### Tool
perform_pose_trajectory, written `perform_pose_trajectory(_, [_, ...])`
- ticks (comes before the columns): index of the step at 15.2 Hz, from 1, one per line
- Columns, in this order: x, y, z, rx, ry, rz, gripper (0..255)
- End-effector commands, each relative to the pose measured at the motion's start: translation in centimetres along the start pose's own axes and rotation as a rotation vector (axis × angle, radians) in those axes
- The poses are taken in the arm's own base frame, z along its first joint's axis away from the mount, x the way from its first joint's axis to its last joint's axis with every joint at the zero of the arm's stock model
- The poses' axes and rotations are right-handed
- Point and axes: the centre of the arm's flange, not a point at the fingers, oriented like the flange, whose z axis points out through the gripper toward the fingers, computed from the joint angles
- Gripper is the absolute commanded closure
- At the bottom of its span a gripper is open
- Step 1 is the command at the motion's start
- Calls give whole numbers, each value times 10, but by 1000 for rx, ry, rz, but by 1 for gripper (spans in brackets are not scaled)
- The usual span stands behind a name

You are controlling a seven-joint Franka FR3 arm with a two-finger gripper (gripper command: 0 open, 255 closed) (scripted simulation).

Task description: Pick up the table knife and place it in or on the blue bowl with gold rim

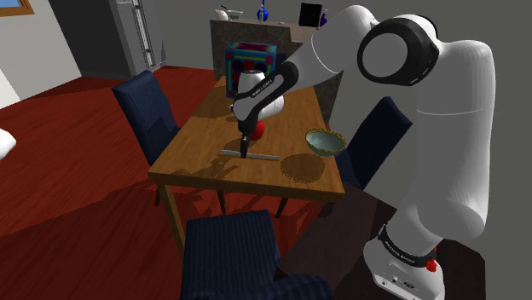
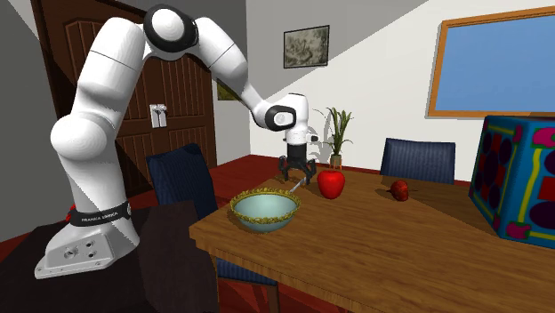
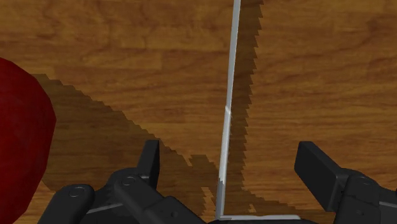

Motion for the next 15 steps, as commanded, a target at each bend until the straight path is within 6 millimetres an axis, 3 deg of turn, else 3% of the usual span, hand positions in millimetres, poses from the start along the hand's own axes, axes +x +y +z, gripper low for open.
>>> perform_pose_trajectory(1, [0,0,0,0,0,0,255])
perform_pose_trajectory(10, [0,0,0,0,0,0,255])
perform_pose_trajectory(15, [1,0,-26,0,0,0,255])
